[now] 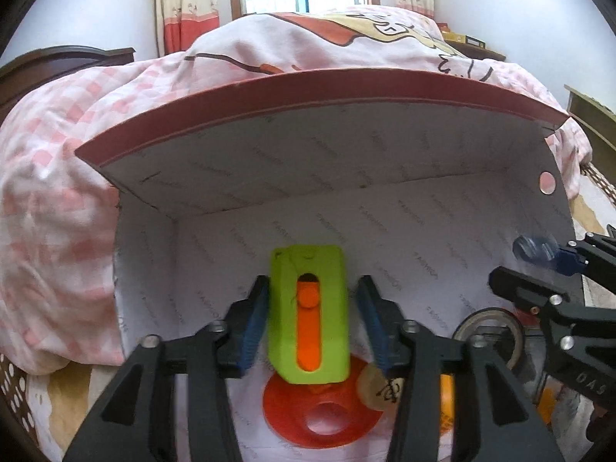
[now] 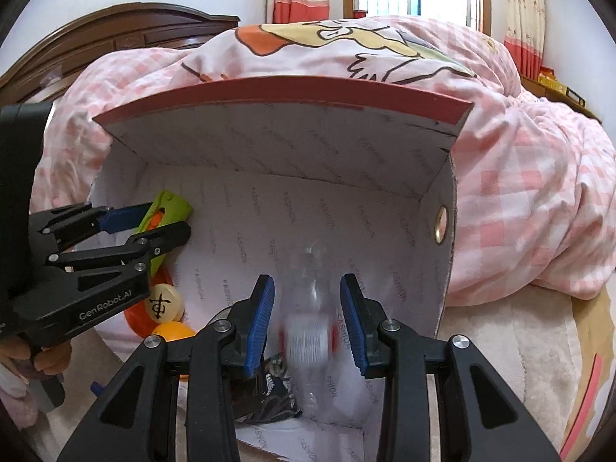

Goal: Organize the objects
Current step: 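Open the left gripper to drop the green toy while the right drops the bottle into the box, then withdraw both grippers from the box back over the table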

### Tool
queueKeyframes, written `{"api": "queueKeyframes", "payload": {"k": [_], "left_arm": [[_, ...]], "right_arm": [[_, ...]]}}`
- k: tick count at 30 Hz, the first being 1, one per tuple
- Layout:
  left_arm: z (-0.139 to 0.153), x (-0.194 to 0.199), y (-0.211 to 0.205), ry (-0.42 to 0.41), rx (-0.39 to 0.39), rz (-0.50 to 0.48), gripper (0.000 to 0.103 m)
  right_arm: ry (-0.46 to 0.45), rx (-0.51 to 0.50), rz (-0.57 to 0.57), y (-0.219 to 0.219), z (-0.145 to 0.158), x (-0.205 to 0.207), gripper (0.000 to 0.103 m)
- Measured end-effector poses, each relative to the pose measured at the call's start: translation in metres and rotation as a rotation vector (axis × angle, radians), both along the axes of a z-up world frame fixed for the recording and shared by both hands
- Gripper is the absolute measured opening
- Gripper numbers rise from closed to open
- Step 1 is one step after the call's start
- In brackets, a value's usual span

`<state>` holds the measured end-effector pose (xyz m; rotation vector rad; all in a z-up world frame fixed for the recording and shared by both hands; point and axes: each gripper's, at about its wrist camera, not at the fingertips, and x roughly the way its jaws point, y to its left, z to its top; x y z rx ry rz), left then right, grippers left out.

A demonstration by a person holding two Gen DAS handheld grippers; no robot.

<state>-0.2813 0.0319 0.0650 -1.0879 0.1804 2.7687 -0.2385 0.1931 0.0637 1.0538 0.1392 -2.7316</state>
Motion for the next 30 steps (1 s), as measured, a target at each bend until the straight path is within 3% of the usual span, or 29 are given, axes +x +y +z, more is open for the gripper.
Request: {"api": "queueKeyframes", "payload": {"k": [1, 7, 18, 30], "left_arm": [[0.0, 0.0, 0.001, -0.005, 0.0, 0.004, 0.059], [0.0, -0.001, 0.007, -0.011, -0.019, 0.011, 0.059], [0.012, 0.006, 0.009, 0.003, -0.015, 0.016, 0.059], [0.032, 0.033, 0.004, 0.006, 0.043, 0.006, 0.059]], "right_arm": [[0.001, 0.005, -0.001, -0.001, -0.001, 0.0, 0.04], [0.016, 0.01, -0.009, -0.001, 0.001, 0.003, 0.047], [0.053, -0.041, -0.027, 0.007, 0.013, 0.014, 0.048], [0.089, -0.098, -0.004, 0.0, 0.026, 0.046, 0.049]]}}
